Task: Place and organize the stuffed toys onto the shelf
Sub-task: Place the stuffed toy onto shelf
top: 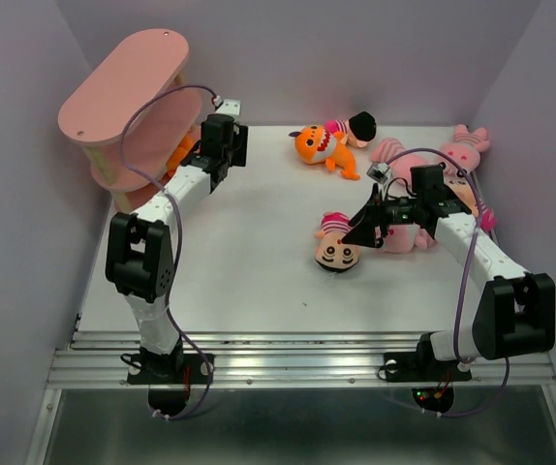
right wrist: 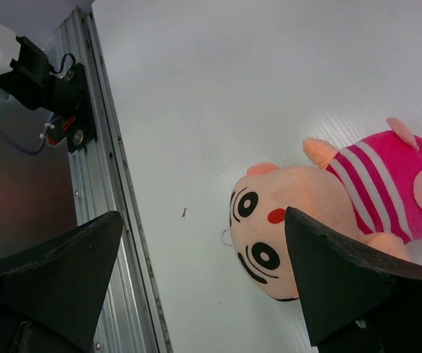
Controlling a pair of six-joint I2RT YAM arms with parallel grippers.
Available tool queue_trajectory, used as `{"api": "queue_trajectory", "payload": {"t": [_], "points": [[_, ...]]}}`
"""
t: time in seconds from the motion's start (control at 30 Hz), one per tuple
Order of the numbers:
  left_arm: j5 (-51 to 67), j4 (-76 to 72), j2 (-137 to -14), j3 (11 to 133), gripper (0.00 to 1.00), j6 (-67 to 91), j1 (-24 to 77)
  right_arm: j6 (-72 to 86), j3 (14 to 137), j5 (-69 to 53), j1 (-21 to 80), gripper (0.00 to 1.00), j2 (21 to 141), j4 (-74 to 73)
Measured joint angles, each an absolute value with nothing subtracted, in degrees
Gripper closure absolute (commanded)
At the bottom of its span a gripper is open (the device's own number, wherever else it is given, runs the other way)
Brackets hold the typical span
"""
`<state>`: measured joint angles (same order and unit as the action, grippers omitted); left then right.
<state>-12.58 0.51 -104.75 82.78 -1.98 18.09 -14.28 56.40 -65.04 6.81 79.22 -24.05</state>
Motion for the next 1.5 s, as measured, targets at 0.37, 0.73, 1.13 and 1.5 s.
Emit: {"api": "queue_trajectory", "payload": {"t": [0.37, 0.73, 1.13, 1.5], "points": [[-18.5, 5.5, -109.4, 99.6, 0.37, 3.4, 17.9, -14.9, 56.4, -65.5, 6.8, 0.04, 79.2, -24.5], [-31.6, 7.8, -126.5, 108.9, 0.38, 4.8, 18.8, -15.3, 56.4, -65.8, 6.8, 0.03, 79.2, -25.2], [-49.0, 4.0, -136.0, 113.4, 0.37, -2.8, 19.5, -15.7, 56.5, -66.1, 6.8, 0.03, 79.6, -25.5], [-53.7, -0.6, -141.5, 117.1, 0.36, -11.4, 19.0, -16.1, 56.6, -66.4, 6.8, 0.03, 80.3, -26.5]]}}
